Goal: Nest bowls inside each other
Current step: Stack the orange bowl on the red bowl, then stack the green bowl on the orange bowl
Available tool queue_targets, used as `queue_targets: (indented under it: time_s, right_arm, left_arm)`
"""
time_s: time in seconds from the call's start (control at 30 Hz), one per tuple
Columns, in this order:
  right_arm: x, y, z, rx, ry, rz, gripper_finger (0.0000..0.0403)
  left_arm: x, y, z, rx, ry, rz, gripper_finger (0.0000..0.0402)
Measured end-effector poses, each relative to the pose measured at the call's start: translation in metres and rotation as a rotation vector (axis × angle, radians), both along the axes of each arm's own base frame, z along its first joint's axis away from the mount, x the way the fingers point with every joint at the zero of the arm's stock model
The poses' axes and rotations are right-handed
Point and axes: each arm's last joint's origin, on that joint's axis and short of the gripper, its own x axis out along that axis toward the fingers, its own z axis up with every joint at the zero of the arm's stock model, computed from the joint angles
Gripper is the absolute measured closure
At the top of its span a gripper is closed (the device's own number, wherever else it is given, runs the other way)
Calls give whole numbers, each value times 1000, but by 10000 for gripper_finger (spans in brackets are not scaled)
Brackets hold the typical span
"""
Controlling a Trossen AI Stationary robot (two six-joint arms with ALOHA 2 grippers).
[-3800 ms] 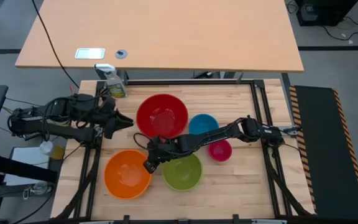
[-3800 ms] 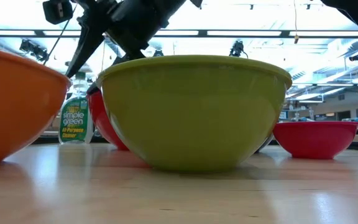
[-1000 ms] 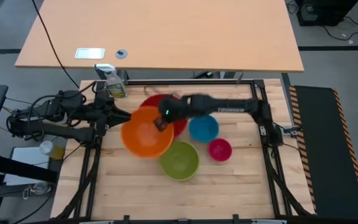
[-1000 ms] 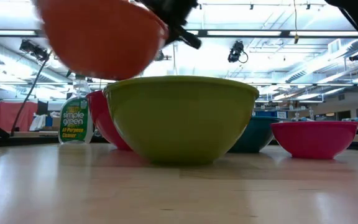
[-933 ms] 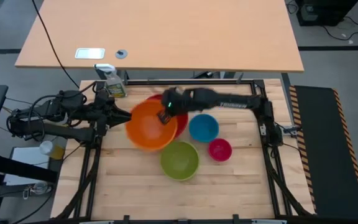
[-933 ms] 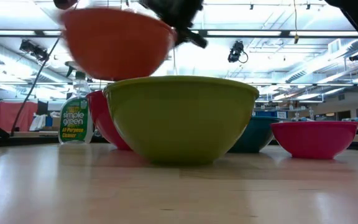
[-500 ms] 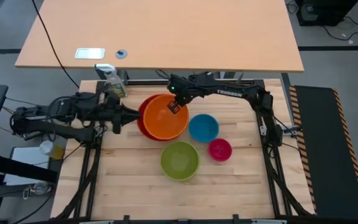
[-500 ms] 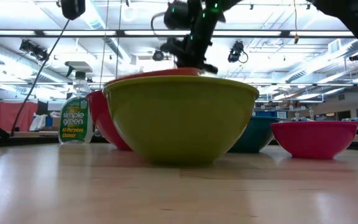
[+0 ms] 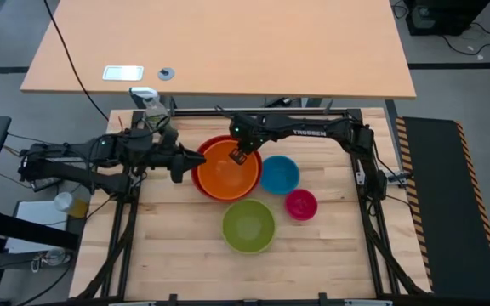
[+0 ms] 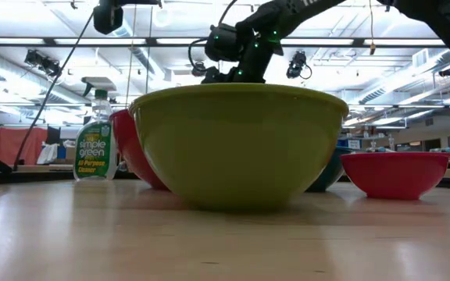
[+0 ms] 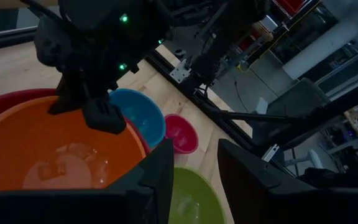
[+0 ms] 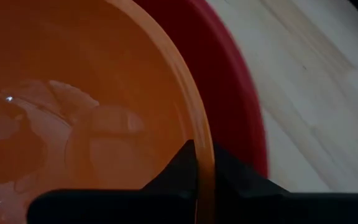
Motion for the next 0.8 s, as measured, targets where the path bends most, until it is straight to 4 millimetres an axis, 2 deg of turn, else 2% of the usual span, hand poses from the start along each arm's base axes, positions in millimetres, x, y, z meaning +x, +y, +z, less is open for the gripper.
queue_targets:
  time_s: [0.13, 0.47, 0.57, 0.67, 0.73, 0.8]
  right_arm:
    - [0, 1, -2, -7, 2, 16, 350]
    - [0, -3, 15, -23, 8, 28, 235]
    - [-5, -6, 28, -56, 56, 1, 224]
    - [-12, -6, 50, -67, 86, -13, 224]
    - [-16, 4, 65, -63, 84, 5, 225]
    - [-19, 26, 75, -39, 75, 34, 228]
  left_arm:
    - [0, 0, 0, 0, 2, 0, 273]
    - [-1, 0, 0, 21, 2, -7, 273]
    - [-1, 0, 0, 21, 3, -7, 273]
    - [-1, 0, 0, 30, 6, -14, 273]
    - [-1, 0, 0, 47, 12, -33, 273]
    - [-1, -1, -1, 58, 15, -48, 273]
